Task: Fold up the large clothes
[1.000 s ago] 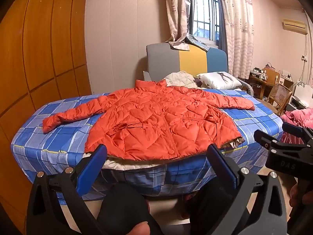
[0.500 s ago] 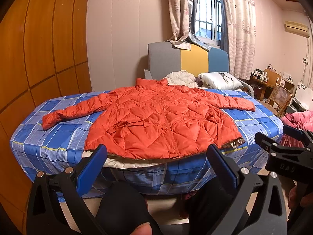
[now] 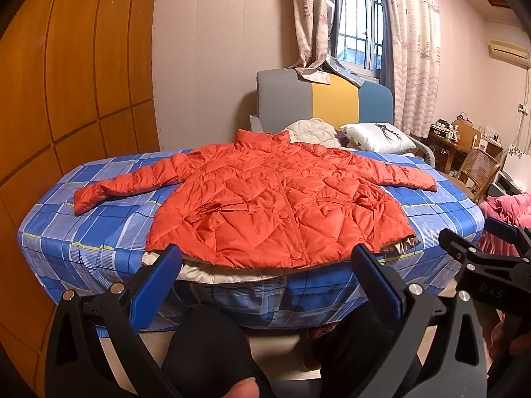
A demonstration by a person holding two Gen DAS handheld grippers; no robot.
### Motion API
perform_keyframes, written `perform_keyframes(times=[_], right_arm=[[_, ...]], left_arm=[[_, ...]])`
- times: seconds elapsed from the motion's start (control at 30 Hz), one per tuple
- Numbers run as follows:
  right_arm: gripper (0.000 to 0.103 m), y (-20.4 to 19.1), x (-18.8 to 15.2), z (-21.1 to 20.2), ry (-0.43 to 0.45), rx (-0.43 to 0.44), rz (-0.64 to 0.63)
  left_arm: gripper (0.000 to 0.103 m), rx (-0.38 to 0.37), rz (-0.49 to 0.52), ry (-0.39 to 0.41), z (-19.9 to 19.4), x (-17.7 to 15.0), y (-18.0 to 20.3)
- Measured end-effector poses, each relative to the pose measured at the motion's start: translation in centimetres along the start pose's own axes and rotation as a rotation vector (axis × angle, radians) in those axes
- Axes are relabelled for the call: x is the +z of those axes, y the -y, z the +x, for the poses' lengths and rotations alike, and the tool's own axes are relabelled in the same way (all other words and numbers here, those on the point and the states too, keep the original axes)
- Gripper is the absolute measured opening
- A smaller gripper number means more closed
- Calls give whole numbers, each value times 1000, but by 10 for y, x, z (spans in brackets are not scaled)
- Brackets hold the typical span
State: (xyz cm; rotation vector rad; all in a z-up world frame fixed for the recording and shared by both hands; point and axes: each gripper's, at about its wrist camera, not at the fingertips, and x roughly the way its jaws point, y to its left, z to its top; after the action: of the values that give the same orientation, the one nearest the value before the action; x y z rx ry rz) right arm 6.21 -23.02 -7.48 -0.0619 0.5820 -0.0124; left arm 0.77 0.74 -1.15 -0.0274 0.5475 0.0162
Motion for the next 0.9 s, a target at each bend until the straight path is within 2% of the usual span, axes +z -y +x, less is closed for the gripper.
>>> perform_keyframes(times=[0.9], right_arm=[[100, 0, -3, -2, 3, -7, -13]], left_arm=[[101, 9, -7, 1, 2, 1, -2]])
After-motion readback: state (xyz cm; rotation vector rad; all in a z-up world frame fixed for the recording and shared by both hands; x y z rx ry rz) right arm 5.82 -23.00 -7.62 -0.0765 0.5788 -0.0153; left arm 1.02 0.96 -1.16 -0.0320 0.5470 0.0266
